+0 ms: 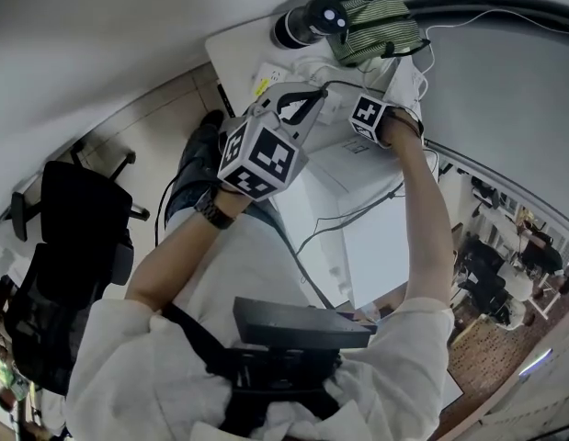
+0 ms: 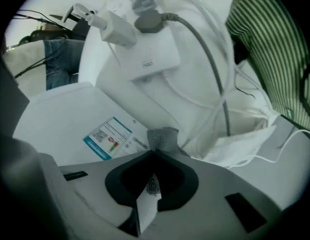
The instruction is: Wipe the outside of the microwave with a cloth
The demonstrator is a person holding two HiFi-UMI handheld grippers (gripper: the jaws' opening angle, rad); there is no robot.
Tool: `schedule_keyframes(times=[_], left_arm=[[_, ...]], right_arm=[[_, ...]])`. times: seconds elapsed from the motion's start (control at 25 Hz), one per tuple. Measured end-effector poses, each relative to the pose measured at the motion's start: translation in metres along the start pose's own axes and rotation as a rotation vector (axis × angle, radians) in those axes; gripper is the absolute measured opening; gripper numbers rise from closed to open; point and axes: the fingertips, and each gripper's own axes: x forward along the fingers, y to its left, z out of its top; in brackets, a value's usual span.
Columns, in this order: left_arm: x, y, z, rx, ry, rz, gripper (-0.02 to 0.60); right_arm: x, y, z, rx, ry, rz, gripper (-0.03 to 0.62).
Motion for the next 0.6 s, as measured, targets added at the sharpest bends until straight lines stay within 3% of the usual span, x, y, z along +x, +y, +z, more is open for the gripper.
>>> schedule_keyframes(times=[0.28, 0.6], left_arm=[[-0.011, 0.009, -0.011, -0.007, 0.007, 0.021, 0.023], [-0.026, 0.017, -0.002, 0.004, -0.017, 0.025, 0.023]], right_arm=[[-0.023, 0.106, 0.072, -0.116, -0.157, 0.305, 0.006], [-0.082, 0.213, 0.122, -0.302, -0.289, 0.419, 0.006]])
